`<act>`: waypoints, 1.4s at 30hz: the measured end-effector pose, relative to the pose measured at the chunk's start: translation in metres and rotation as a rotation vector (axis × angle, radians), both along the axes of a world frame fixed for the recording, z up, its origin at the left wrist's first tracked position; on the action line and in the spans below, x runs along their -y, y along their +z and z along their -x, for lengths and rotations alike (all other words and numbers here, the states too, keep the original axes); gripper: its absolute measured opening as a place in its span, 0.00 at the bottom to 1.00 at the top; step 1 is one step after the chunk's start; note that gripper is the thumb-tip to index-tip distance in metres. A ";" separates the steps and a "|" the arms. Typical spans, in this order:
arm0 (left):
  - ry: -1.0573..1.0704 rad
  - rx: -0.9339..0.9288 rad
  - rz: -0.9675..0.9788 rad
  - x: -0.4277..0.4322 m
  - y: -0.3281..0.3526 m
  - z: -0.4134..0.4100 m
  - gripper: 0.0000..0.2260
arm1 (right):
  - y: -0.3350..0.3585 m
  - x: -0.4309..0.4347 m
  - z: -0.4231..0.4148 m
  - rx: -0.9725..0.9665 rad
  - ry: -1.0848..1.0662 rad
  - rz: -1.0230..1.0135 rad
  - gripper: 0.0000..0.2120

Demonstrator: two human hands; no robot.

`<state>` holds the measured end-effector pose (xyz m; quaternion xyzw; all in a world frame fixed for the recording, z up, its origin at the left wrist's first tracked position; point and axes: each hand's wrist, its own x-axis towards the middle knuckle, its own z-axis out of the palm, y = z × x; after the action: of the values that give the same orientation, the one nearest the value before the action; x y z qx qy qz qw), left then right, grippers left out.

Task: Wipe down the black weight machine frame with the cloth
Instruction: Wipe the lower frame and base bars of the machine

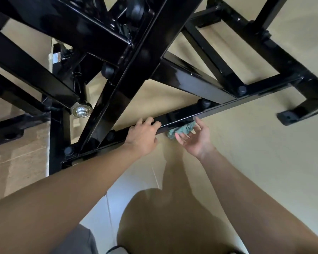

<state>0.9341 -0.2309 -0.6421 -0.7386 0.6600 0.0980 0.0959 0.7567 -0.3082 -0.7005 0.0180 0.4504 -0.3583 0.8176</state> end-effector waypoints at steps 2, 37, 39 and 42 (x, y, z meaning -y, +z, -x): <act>-0.012 0.004 0.011 0.000 -0.001 -0.003 0.21 | -0.003 0.007 0.008 -0.020 -0.055 0.016 0.15; -0.093 -0.199 0.242 0.022 -0.019 -0.035 0.13 | -0.005 0.008 0.017 -0.117 -0.074 0.093 0.10; -0.088 -0.196 0.244 0.021 -0.019 -0.033 0.13 | -0.006 0.006 0.011 -0.120 -0.054 0.100 0.10; -0.092 -0.176 0.243 0.021 -0.018 -0.031 0.12 | -0.008 -0.006 -0.005 -0.091 0.096 0.092 0.11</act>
<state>0.9653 -0.2516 -0.6599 -0.7023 0.7061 0.0773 -0.0479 0.7616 -0.3023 -0.7083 -0.0575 0.4703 -0.3397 0.8125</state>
